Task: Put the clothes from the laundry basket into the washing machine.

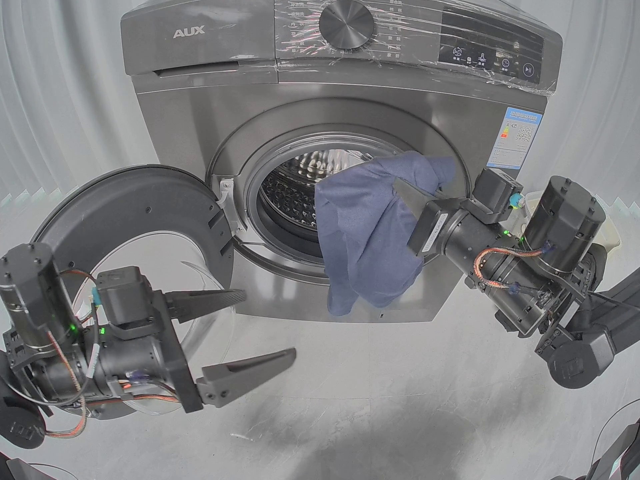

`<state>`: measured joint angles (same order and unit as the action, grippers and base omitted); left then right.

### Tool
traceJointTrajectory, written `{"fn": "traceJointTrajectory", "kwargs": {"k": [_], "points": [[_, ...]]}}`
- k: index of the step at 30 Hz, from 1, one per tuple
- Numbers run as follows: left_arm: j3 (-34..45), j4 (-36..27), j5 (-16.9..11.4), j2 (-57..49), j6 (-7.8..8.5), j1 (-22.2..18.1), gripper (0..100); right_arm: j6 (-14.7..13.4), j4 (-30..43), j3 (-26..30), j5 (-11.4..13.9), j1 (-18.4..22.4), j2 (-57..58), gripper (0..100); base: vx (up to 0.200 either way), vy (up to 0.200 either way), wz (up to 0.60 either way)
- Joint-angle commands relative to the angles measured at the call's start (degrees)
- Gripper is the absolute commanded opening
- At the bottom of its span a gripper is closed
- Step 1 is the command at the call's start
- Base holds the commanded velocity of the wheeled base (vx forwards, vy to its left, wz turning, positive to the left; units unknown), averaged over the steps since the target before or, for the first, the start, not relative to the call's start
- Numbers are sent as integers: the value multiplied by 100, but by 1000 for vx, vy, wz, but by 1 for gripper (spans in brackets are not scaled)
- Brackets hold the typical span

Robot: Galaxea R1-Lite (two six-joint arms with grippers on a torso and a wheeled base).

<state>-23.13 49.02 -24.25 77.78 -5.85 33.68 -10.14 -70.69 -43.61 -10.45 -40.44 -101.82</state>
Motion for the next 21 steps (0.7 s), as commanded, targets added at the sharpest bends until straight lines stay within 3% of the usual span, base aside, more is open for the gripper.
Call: {"fn": "traceJointTrajectory", "kwargs": {"k": [1,9,21], "points": [[-263,82,-300,836,-223,112,100,-14,-6,-122,-19,-17,-110,0,0,0,0],[-799,178,-344,1741,-241,86,100,-49,-15,-95,-1,-43,-93,0,0,0,0],[-1203,1207,-300,3059,-311,59,100,-76,-23,-60,16,-149,-49,0,0,0,0]]}}
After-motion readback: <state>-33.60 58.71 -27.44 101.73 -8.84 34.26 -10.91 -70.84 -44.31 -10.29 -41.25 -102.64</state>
